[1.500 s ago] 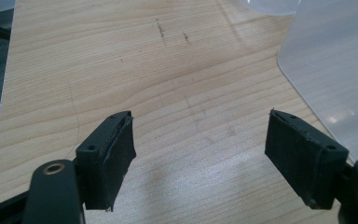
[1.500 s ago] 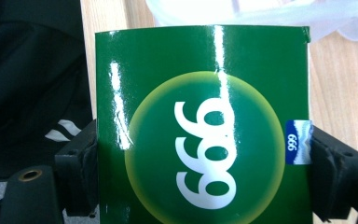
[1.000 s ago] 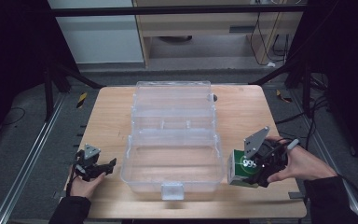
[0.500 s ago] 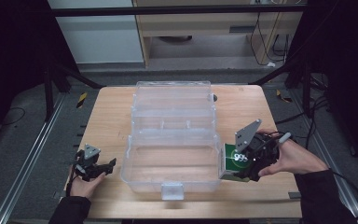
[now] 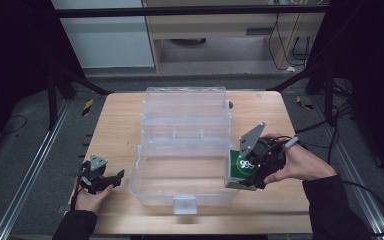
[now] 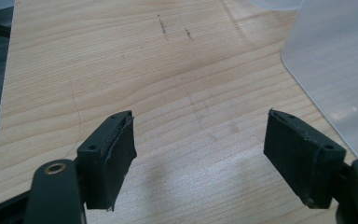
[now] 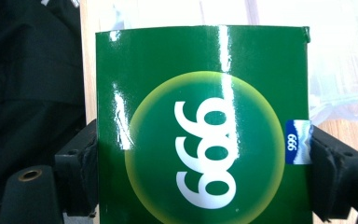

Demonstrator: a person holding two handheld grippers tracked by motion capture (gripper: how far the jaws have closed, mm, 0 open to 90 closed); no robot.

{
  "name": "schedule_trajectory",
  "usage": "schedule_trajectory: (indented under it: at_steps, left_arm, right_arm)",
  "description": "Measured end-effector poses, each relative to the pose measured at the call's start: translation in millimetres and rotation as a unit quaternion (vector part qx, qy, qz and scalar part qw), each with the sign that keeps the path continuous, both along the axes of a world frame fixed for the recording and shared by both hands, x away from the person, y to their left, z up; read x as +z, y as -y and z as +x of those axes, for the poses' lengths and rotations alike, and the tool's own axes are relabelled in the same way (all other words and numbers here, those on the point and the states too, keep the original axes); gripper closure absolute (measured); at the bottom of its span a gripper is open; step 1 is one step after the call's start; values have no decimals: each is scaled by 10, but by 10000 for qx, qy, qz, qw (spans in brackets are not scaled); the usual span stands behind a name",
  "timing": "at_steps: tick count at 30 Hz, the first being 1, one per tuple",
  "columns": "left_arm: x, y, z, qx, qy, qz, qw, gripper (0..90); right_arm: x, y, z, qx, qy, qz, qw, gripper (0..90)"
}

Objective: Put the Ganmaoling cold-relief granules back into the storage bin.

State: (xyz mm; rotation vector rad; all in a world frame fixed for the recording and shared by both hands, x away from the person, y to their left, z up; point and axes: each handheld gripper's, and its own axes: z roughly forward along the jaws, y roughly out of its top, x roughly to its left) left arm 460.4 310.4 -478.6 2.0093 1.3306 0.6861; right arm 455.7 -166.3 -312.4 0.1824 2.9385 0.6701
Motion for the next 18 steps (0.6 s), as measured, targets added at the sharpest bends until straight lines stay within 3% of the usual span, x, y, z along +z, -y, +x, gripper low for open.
schedule_trajectory:
  at_steps: [18]
  left_arm:
    - [-4,-5,2,8,-5,0,10000,238]
  right_arm:
    - [20,-222,92,41,52,23,10000,165]
